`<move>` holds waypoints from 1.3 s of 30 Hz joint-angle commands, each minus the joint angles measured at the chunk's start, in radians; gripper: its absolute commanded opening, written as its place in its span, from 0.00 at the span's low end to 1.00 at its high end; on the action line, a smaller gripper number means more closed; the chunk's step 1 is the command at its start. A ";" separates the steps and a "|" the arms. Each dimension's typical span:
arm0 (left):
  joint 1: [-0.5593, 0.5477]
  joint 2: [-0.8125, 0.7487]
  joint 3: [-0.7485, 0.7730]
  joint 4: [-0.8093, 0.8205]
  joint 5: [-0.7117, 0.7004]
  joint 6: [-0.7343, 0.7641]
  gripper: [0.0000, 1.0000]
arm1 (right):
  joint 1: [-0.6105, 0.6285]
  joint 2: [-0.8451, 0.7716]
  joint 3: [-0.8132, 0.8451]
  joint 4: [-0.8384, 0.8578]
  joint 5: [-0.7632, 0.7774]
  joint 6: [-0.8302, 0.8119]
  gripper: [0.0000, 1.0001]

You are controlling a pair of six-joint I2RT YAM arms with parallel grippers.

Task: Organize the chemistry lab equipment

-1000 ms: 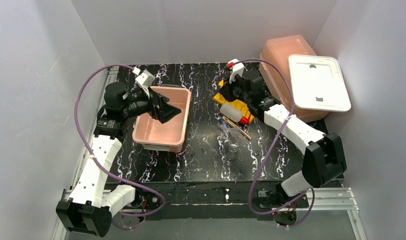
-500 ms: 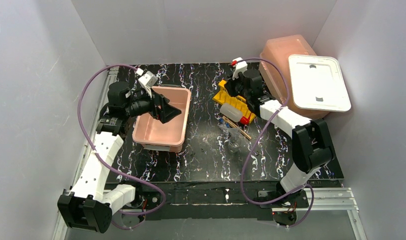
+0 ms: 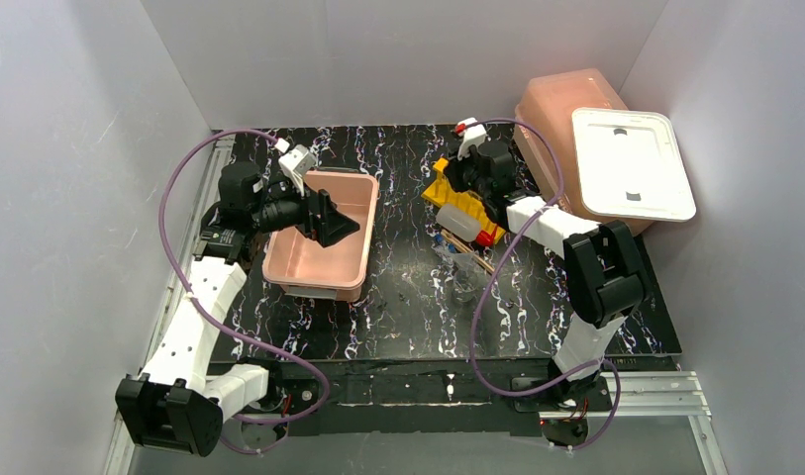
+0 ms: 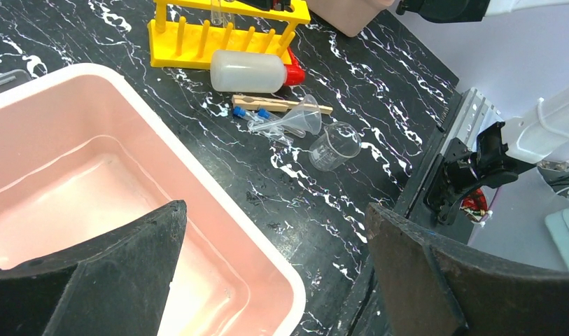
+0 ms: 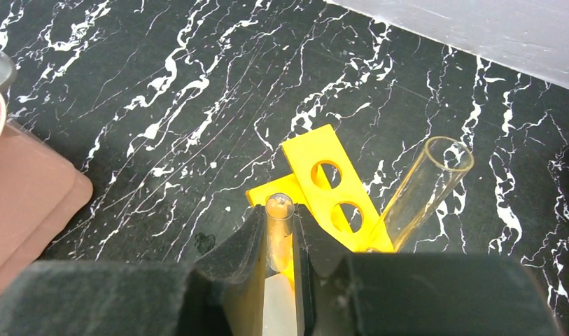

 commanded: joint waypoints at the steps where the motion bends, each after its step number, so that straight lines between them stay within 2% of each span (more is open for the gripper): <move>1: -0.004 0.004 0.028 0.009 0.006 -0.004 0.98 | -0.014 0.012 0.049 0.093 0.012 -0.018 0.13; 39: -0.005 -0.017 0.021 0.030 0.001 0.028 0.98 | -0.022 0.075 0.018 0.139 0.011 0.039 0.12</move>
